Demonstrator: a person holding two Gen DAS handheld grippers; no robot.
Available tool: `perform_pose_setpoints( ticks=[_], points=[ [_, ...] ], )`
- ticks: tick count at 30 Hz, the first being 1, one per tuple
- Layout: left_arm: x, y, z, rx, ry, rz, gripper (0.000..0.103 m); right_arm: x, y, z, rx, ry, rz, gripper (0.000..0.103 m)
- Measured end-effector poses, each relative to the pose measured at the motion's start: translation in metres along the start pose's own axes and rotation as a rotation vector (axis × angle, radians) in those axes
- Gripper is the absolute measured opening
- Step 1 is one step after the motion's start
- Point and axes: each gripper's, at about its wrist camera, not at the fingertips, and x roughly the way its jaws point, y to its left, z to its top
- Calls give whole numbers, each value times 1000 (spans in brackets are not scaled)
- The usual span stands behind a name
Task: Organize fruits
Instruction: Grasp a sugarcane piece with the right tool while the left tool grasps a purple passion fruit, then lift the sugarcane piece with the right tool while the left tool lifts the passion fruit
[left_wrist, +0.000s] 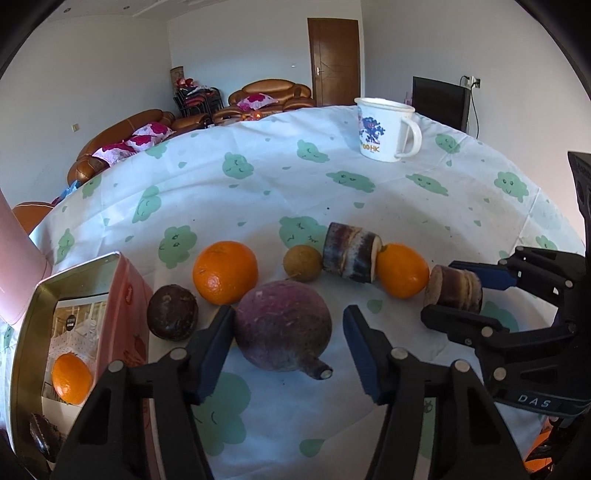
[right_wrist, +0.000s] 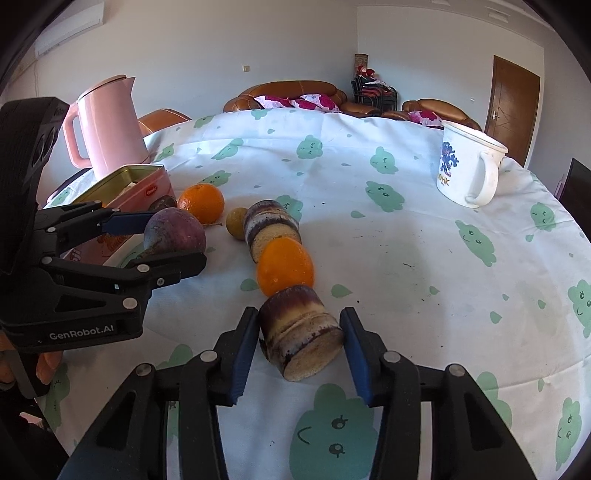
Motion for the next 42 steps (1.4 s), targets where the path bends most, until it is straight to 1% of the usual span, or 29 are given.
perform_pose_setpoints(
  ticks=[2, 5, 7, 10, 11, 13, 17, 20, 24, 33, 42],
  points=[
    [-2, 2, 0, -7, -11, -4, 54, -2, -1, -1, 6, -11, 10, 47],
    [-3, 5, -1, -20, -14, -15, 54, -4, 0, -1, 6, -24, 4, 47],
    [-4, 3, -1, -10, -15, -15, 54, -5, 2, -2, -2, -29, -6, 47],
    [-2, 0, 0, 3, -8, 0, 55, -4, 2, -1, -8, -29, -13, 47],
    [1, 1, 0, -1, 6, 9, 55, -4, 2, -1, -8, -28, -12, 47],
    [2, 2, 1, -6, 4, -1, 55, -4, 1, -1, -6, -28, -11, 47],
    [0, -1, 1, 11, -3, 12, 55, -6, 1, -2, -5, -44, -17, 47],
    [-7, -1, 0, 14, -36, 19, 54, -11, 1, -3, -5, -74, -24, 47],
    [-16, 0, -2, 4, -73, 11, 54, -19, 3, -6, -14, -119, -18, 47],
    [-32, 4, -8, -37, -139, -3, 54, -26, 3, -8, -11, -175, -12, 47],
    [-42, 10, -13, -81, -176, -1, 54, -31, 5, -9, -20, -209, -25, 47]
  ],
)
